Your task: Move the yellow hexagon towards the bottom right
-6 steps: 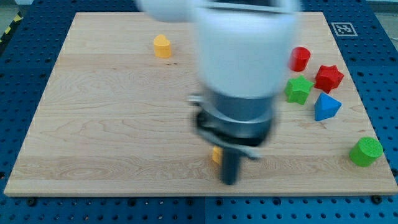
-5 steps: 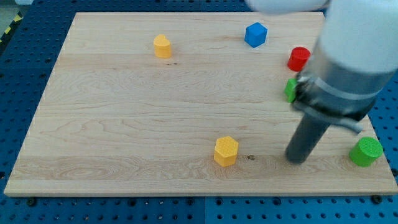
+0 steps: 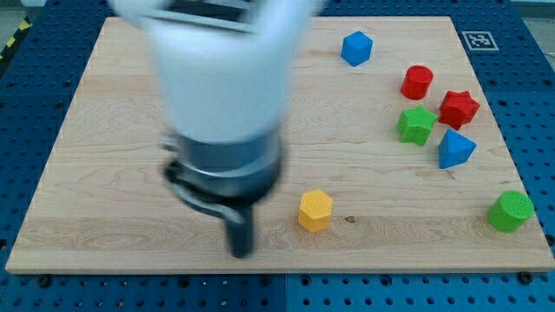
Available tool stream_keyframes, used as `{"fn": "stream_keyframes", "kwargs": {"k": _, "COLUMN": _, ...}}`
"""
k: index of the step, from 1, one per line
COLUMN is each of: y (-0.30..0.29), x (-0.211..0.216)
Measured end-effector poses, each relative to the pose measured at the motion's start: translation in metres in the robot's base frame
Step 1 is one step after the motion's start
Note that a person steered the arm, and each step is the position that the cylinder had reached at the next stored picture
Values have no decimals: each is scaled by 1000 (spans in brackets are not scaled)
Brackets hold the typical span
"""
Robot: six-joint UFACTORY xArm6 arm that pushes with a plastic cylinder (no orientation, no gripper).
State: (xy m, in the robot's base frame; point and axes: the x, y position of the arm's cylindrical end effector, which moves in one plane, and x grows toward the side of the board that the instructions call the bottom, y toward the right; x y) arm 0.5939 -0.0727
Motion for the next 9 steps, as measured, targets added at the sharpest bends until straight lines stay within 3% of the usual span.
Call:
{"fn": "stream_keyframes", "kwargs": {"k": 1, "y": 24, "x": -57}}
{"fn": "stream_keyframes", "kwargs": {"k": 2, "y": 178, "x": -83}}
{"fn": "stream_keyframes", "kwargs": {"k": 3, "y": 208, "x": -106}}
{"fn": "stream_keyframes", "kwargs": {"k": 4, "y": 85, "x": -100}}
{"fn": "stream_keyframes", "kwargs": {"k": 5, "y": 4, "x": -51}}
{"fn": "stream_keyframes", "kwargs": {"k": 6, "y": 94, "x": -2}}
{"fn": "stream_keyframes", "kwargs": {"k": 7, "y": 244, "x": -23}}
{"fn": "stream_keyframes", "kwargs": {"k": 8, "y": 311, "x": -57}}
{"fn": "stream_keyframes", "kwargs": {"k": 9, "y": 292, "x": -8}}
